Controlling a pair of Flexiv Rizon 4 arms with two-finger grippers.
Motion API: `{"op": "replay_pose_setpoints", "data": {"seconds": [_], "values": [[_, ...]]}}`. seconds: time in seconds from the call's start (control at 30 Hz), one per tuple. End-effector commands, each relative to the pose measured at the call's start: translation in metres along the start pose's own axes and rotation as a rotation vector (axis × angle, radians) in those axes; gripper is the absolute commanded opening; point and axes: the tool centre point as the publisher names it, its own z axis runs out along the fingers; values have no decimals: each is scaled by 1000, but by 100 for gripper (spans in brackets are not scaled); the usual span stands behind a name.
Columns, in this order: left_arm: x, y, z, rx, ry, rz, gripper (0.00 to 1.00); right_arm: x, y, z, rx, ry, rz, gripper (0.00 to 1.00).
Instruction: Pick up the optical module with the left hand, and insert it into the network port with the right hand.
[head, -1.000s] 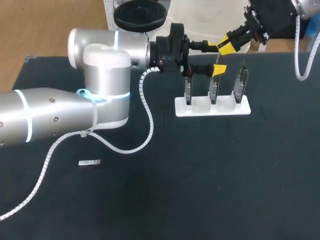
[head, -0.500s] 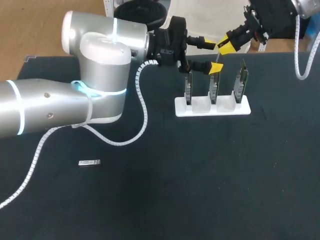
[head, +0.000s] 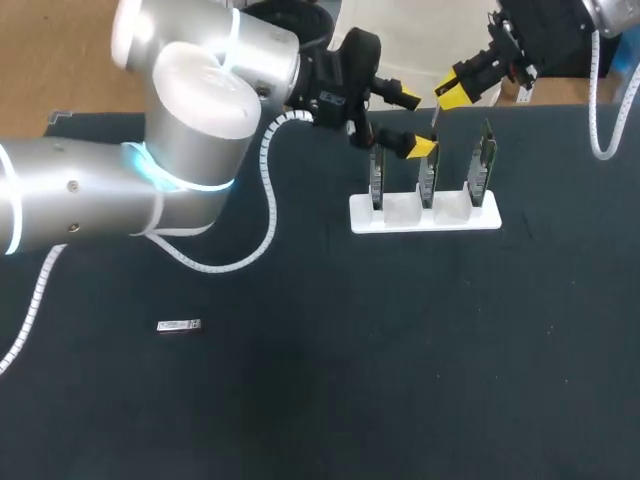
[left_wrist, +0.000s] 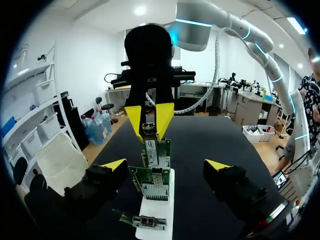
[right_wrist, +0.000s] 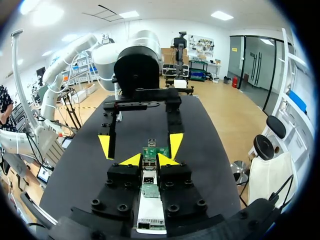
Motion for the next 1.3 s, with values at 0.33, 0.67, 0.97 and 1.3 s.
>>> {"op": "replay_pose_setpoints", "data": {"seconds": [0.33,0.67,0.97,1.3], "values": [[7,-5,3,-6,143,21,100,1,0,1,4,-2,2,0],[12,-5,5,-4,160,-5,100,1,1,2,8,4,1,0],[16,-5,7,4,169,-19,100,0,1,2,8,4,-2,0],[15,-6,7,4,165,-19,100,0,3,2,8,7,-2,0]]}}
